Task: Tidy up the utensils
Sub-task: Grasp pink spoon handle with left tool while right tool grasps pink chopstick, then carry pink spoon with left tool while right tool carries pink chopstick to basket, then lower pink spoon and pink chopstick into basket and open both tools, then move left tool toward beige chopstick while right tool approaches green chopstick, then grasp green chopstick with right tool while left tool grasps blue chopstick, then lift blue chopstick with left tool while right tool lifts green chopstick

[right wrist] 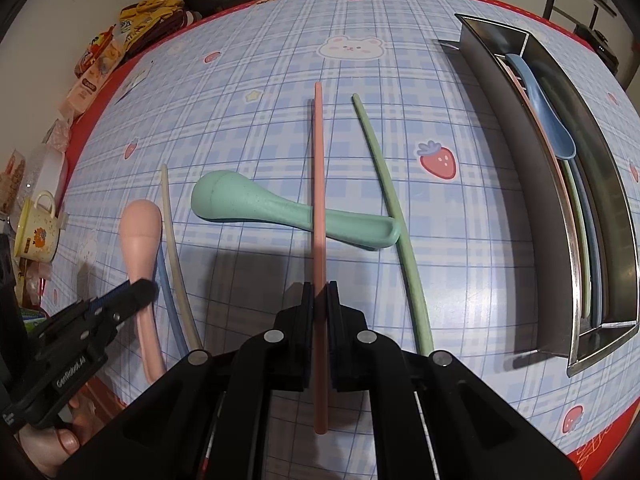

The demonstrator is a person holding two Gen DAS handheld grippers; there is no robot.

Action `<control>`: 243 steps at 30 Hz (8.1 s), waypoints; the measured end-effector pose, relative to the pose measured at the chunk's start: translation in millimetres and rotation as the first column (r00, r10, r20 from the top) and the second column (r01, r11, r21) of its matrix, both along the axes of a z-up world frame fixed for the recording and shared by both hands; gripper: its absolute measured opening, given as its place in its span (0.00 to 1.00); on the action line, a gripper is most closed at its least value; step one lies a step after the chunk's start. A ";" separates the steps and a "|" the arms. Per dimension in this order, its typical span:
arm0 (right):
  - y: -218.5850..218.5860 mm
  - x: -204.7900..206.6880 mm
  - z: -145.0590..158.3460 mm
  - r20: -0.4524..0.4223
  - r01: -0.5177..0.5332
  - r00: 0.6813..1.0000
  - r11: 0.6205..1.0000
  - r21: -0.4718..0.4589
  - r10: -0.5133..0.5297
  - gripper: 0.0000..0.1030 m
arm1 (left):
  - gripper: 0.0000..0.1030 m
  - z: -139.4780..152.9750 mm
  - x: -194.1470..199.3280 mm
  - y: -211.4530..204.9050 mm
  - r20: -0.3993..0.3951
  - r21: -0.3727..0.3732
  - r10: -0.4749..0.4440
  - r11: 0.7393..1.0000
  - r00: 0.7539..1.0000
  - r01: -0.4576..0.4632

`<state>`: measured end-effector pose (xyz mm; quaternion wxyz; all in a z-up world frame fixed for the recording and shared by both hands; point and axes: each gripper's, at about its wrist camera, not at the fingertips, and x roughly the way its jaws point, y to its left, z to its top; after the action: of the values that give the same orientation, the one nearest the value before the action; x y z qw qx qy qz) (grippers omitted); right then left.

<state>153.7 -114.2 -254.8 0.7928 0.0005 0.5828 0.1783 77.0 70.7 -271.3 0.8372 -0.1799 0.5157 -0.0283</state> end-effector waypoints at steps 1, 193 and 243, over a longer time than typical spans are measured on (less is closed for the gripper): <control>0.1 -0.3 -0.1 0.001 -0.001 1.000 1.000 0.000 0.001 0.07 | 0.14 -0.3 -2.5 0.0 0.004 0.002 -0.001 1.000 1.000 0.001; -40.6 -34.4 4.3 0.074 -0.234 0.969 0.972 -0.037 0.236 0.08 | 0.50 9.0 -27.2 -61.5 -0.186 0.239 0.058 0.971 0.981 -0.012; -36.3 -31.1 3.4 0.076 -0.233 0.969 0.971 -0.049 0.236 0.08 | 0.14 6.8 -32.1 -59.6 -0.176 0.342 0.048 0.939 0.983 0.016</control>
<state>122.6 -150.5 -251.3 0.7889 -0.0914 0.5497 0.2589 44.9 11.0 -264.5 0.8054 -0.0377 0.5854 0.0851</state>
